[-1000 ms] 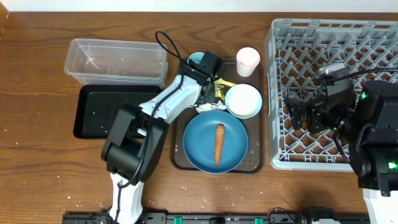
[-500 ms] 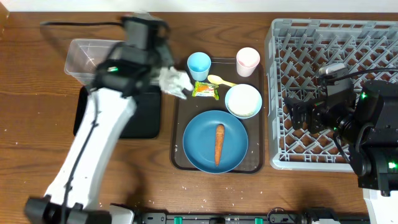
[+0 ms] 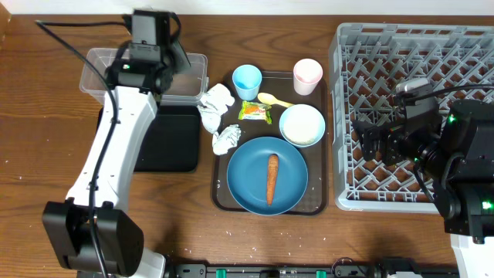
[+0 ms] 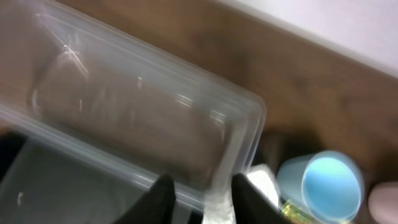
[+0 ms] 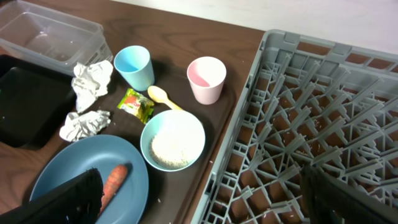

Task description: Sort waste into correct bins and load items into the dishwasher rack

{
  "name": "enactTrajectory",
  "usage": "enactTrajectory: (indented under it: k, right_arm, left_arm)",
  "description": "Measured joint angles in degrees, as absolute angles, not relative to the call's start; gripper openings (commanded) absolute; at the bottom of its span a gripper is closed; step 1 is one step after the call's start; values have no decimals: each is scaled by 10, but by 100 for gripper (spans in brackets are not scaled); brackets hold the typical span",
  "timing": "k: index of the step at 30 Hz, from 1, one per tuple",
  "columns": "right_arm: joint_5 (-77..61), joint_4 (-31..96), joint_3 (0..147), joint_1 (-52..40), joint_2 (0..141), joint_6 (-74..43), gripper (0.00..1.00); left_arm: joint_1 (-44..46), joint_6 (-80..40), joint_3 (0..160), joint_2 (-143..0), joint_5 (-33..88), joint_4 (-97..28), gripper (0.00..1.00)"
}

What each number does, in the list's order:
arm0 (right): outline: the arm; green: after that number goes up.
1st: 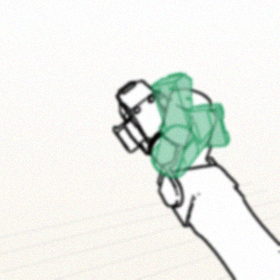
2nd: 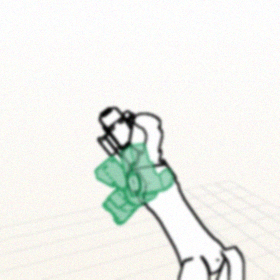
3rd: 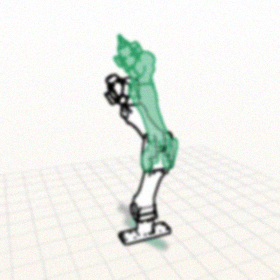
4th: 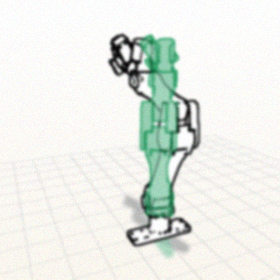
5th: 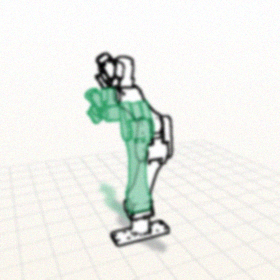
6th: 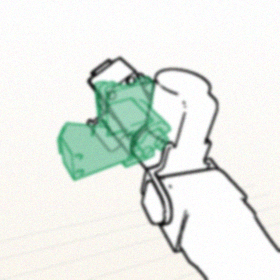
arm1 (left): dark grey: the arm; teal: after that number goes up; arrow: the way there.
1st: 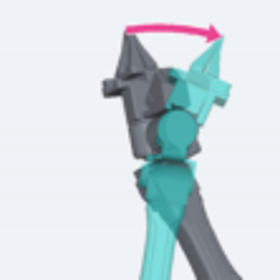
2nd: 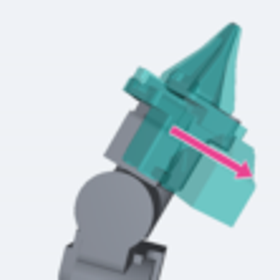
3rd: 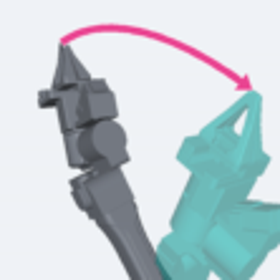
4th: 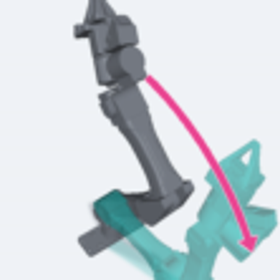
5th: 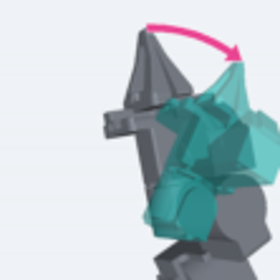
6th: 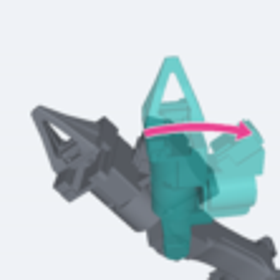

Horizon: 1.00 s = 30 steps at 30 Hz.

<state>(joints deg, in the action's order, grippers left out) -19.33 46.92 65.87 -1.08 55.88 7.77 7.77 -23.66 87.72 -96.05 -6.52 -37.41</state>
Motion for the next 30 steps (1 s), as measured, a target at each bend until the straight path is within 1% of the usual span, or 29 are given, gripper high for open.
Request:
enactTrajectory:
  k: [2,7,12,15,19,25,30]
  right_arm:
    - [-193,469,659,-11,559,78,99]
    - [-194,469,659,-11,559,78,99]
    - [-194,469,659,-11,559,78,99]
    - [-194,469,659,-11,559,77,99]
    - [-194,469,659,-11,559,78,99]
    - [-194,470,659,-11,559,77,99]
    - [-195,474,659,-11,559,78,99]
  left_arm:
    - [89,-233,877,-959,-55,-432,51]
    - [128,-230,876,-954,-29,-552,60]
    - [185,-226,846,-949,-20,-588,68]
    - [216,-225,802,-948,-16,-563,70]
    - [233,-214,726,-948,-15,-478,74]
    - [234,-178,635,-948,-15,-354,75]
    - [234,-159,608,-948,-15,-302,74]
